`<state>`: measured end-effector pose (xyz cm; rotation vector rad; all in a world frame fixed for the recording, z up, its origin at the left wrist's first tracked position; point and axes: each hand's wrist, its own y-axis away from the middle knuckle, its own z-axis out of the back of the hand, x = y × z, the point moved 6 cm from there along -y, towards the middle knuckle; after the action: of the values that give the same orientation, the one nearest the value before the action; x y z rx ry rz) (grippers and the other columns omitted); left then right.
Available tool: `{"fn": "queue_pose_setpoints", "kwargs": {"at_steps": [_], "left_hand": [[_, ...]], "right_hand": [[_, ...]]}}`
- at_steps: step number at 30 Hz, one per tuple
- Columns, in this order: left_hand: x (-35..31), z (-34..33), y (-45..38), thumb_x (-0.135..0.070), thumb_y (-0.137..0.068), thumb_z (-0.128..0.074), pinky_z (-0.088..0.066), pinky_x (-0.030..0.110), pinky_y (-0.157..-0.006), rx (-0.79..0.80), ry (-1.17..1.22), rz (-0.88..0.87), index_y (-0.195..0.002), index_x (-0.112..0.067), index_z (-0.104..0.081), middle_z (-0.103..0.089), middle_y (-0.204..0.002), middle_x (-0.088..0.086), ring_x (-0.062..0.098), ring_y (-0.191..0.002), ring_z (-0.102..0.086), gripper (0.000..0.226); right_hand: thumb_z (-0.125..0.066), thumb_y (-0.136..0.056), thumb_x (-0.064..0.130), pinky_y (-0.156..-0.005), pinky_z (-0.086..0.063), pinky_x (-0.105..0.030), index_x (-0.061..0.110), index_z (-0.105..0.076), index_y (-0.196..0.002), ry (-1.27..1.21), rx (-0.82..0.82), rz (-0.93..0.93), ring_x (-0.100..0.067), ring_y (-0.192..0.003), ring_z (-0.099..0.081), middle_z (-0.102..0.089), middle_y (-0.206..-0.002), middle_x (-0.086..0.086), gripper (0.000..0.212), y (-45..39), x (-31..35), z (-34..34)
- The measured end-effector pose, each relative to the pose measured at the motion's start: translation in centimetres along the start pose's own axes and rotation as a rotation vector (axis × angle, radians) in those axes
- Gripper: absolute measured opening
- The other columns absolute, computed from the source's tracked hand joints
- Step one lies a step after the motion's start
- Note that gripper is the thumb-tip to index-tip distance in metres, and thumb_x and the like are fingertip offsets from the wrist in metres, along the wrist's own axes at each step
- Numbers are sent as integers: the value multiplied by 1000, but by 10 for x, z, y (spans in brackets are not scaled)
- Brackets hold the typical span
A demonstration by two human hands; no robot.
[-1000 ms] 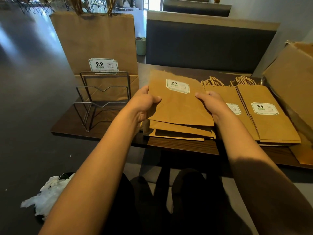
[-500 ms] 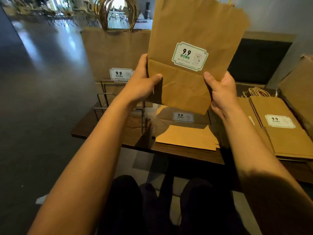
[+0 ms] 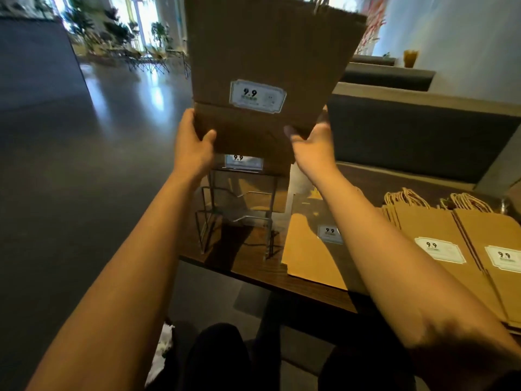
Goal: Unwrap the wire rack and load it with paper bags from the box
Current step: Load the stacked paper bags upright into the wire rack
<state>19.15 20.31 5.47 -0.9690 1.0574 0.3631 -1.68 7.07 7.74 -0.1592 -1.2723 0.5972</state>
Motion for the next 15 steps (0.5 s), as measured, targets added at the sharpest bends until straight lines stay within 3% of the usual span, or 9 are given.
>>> {"fn": "queue_pose_setpoints", "kwargs": {"at_steps": [3,7,10,15], "left_hand": [[21,4,-1,-3,-98,-54,-52,41,-106,23,-38,-7,-129,-18,-52,-61,-124,-1,9,-116,-59,33],[48,7,0,-7,-101,-54,-52,44,-106,66,-50,44,-135,-17,-51,-62,-128,-2,10,-119,-59,36],[61,8,-5,-13,-102,-53,-50,50,-107,69,-53,111,-138,-23,-46,-58,-131,-2,19,-123,-57,38],[68,8,-7,-19,-105,-52,-48,50,-108,133,-74,123,-141,-22,-43,-56,-127,-6,19,-122,-57,37]], "right_hand": [[-68,-95,36,-114,-39,-44,10,-39,-149,180,10,19,-30,-136,-45,-51,-146,-12,66,-3,-3,-17],[-61,-100,35,-103,-42,-34,12,-27,-155,287,86,5,-27,-131,-51,-51,-145,-12,69,-2,-13,-31],[-62,-101,29,-91,-50,-24,14,-39,-143,211,75,56,-11,-113,-57,-59,-133,-1,51,-3,-12,-36],[-60,-100,40,-102,-54,-36,15,-28,-154,298,85,87,-19,-124,-58,-55,-142,-1,67,-7,-7,-40]]}}
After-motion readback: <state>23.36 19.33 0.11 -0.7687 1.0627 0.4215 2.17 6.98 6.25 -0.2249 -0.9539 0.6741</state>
